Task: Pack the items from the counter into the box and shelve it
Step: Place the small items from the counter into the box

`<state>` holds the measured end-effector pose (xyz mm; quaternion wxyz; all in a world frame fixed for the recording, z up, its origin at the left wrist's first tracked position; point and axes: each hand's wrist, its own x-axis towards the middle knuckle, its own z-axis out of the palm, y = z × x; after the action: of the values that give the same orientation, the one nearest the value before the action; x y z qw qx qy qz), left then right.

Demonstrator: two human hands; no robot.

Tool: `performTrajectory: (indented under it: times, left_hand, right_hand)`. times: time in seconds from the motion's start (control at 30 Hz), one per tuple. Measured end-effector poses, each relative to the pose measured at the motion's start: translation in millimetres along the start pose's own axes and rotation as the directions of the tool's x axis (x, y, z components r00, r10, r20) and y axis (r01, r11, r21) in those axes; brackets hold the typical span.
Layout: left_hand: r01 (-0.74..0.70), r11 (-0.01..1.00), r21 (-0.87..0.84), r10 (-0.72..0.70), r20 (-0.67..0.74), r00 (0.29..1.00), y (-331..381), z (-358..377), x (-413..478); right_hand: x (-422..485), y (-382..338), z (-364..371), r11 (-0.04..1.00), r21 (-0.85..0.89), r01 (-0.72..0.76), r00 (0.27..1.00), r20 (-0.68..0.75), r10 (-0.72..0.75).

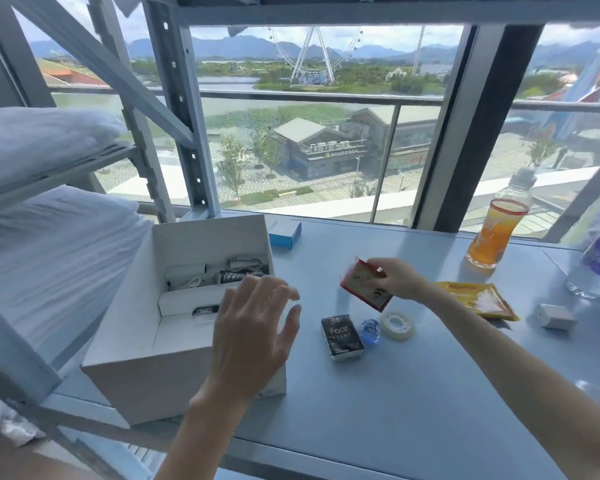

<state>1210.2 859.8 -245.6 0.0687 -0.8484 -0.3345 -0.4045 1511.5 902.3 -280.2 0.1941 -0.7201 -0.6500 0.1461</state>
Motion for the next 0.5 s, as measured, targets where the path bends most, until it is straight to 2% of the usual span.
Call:
performTrajectory:
  times: [0.1, 0.27, 0.4, 0.5]
  left_hand:
    - [-0.019, 0.996, -0.087, 0.023, 0.041, 0.999, 34.7, 26.1, 19.3]
    - [0.21, 0.932, -0.295, -0.106, 0.333, 0.937, 81.4, 61.3, 36.8]
    - [0.316, 0.828, -0.463, -0.134, 0.382, 0.914, 103.6, 73.7, 43.6]
    - [0.362, 0.771, -0.525, -0.183, 0.362, 0.914, 113.1, 74.8, 46.2]
  right_hand:
    - [-38.8, -7.7, -32.7, 0.996, 0.069, 0.055, 0.998, 0.002, -0.055]
    - [-99.0, -12.1, -77.3, 0.985, -0.032, 0.169, 0.984, -0.046, -0.17]
    - [-126.8, -12.3, -93.6, 0.979, -0.003, 0.205, 0.977, -0.05, -0.205]
    - [-133.9, -12.8, -95.8, 0.97, -0.058, 0.236, 0.967, -0.082, -0.24]
